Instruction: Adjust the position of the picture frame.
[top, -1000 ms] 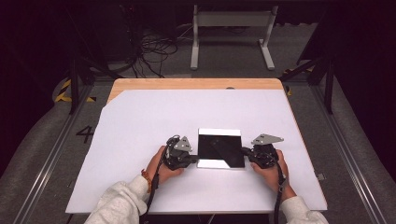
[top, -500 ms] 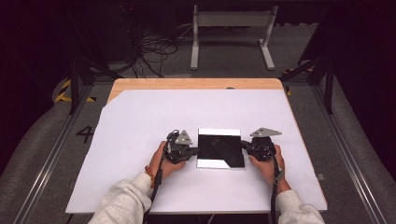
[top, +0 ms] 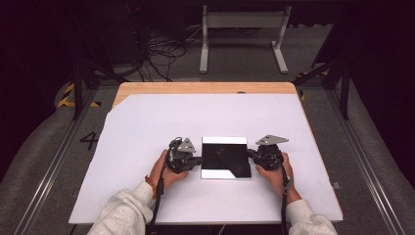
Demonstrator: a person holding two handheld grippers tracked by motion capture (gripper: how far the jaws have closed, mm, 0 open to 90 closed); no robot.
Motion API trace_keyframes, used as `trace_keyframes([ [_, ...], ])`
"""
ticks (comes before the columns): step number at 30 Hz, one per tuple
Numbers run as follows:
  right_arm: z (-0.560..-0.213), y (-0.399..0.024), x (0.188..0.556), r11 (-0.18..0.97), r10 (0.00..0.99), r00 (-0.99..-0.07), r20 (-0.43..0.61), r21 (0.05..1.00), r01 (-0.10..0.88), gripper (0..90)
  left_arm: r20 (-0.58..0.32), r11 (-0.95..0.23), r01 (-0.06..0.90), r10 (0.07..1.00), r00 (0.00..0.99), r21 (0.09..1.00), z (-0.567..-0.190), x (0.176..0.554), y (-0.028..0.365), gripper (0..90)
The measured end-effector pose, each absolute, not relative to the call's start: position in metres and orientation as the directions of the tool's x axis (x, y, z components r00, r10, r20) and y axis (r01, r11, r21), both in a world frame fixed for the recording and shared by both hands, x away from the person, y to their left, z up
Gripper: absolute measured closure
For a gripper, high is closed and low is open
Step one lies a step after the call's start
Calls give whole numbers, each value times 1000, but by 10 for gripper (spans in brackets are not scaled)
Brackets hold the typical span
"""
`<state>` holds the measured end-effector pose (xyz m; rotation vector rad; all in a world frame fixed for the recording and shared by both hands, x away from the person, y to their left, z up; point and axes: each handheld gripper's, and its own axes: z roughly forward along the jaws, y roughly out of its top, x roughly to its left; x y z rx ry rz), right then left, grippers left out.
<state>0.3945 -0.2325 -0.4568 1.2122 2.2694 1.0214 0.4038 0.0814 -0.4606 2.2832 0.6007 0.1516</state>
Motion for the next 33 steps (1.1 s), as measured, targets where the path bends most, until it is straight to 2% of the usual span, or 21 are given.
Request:
trace_keyframes([
  [8,-458,-225,391,370,812,-583,29,747,552,900,-30,-629,353,464,885,692,-459,390,86,900],
  [23,-458,-220,380,394,788,-614,31,741,543,900,-28,-634,345,454,891,692,-460,378,95,895],
  [27,-458,-221,377,400,780,-625,32,742,538,900,-25,-631,337,449,893,698,-461,374,97,870],
  [33,-458,-218,375,387,777,-627,57,742,547,900,-34,-632,341,446,895,696,-461,373,104,885],
])
